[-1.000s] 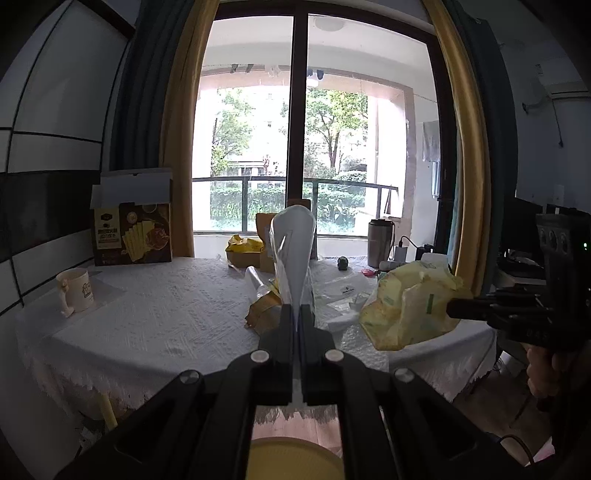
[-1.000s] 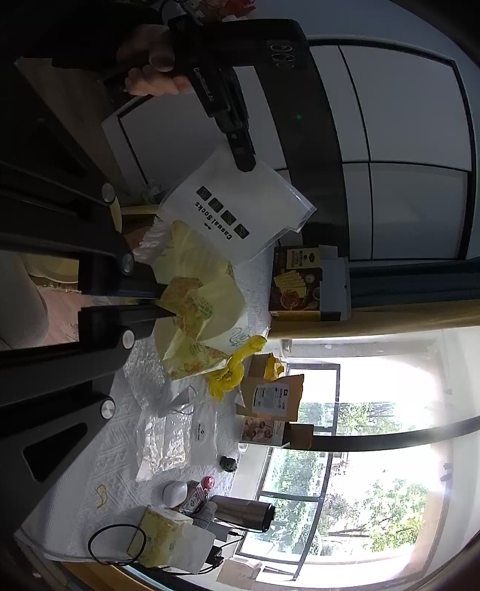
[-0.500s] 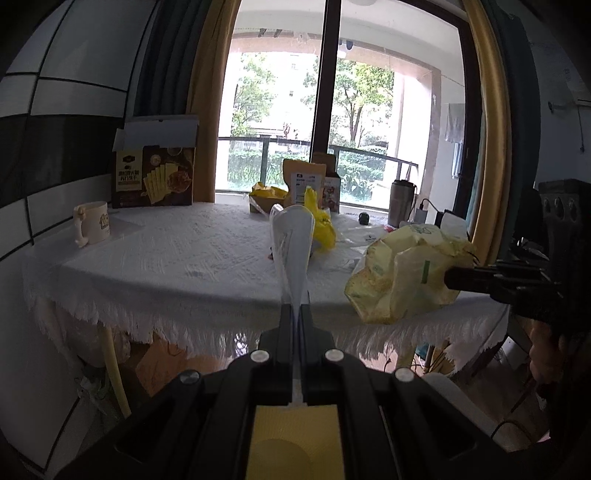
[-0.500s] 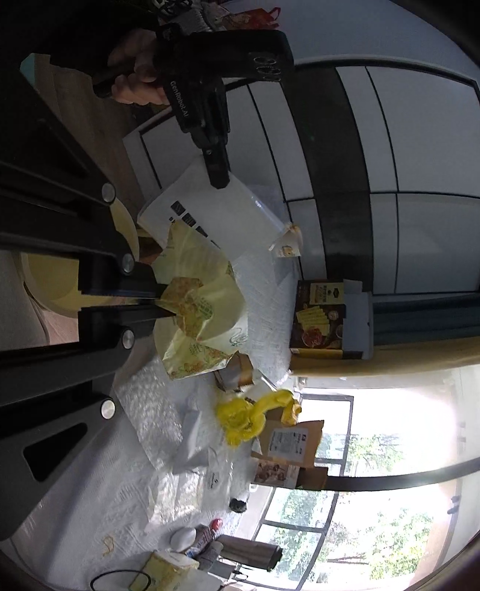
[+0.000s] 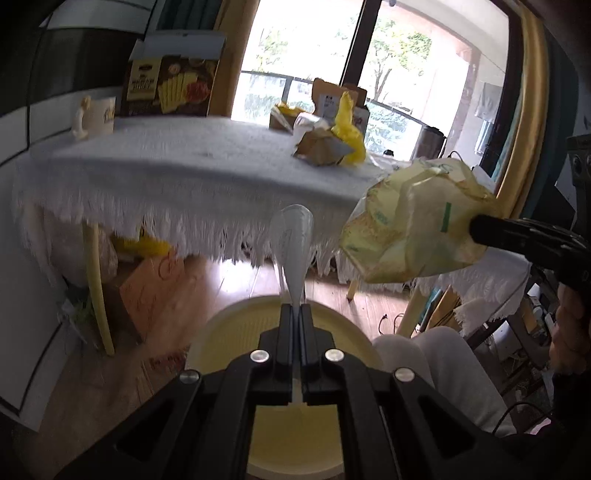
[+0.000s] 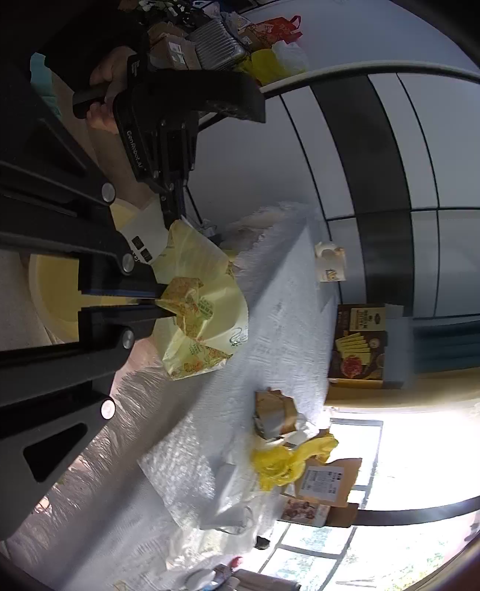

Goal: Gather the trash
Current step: 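Carry both held bags down toward the yellow bin with both tools, then open the left tool over the bin while the right tool releases the yellow bag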

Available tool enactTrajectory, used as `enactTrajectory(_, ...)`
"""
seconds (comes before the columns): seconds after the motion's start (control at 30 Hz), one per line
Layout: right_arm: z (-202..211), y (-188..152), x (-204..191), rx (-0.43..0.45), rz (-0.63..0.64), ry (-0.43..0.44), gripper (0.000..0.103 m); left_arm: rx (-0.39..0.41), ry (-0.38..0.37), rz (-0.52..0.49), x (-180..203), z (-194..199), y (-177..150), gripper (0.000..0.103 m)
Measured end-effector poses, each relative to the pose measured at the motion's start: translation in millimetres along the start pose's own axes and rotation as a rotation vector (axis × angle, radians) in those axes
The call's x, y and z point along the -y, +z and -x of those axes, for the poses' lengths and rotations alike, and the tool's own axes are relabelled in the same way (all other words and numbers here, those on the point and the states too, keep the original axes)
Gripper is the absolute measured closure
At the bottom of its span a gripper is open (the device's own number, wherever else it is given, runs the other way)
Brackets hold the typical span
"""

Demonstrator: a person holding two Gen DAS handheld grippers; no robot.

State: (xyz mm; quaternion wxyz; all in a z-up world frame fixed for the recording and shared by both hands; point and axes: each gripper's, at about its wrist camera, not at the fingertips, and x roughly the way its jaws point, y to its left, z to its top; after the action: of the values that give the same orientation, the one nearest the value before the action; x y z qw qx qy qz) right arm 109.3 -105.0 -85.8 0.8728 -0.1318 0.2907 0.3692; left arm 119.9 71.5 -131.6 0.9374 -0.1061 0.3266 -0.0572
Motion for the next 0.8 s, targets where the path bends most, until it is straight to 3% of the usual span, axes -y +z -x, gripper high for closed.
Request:
enactTrajectory(0.2, -10.4, -7.6, 5.2, -0.035, -0.019, 0.001, 0.100, -0.076, 0.016, 0.042, -9.0, -16.5, -13.2, 0.097)
enactTrajectory(0.27, -14.3, -9.9, 7.0, -0.046, -0.028, 0.004, 0.100, -0.083, 0.023, 0.055, -11.4, -17.6, -16.9, 0.087)
enactTrajectory(0.33, -17.1, -10.7, 7.7, -0.054, -0.030, 0.005, 0.100, -0.077, 0.025, 0.065, -13.3, -14.6, -17.7, 0.061)
enactTrajectory(0.4, -21.1, -12.0, 8.3, -0.064, -0.035, 0.008, 0.100, -0.067, 0.026, 0.076, -17.1, -11.2, -18.4, 0.053)
enactTrajectory(0.8, -54.4, -21.3, 5.7, -0.155, -0.041, 0.051, 0.100, 0.007, 0.119, 0.105, -43.3, 21.6, -8.1, 0.052)
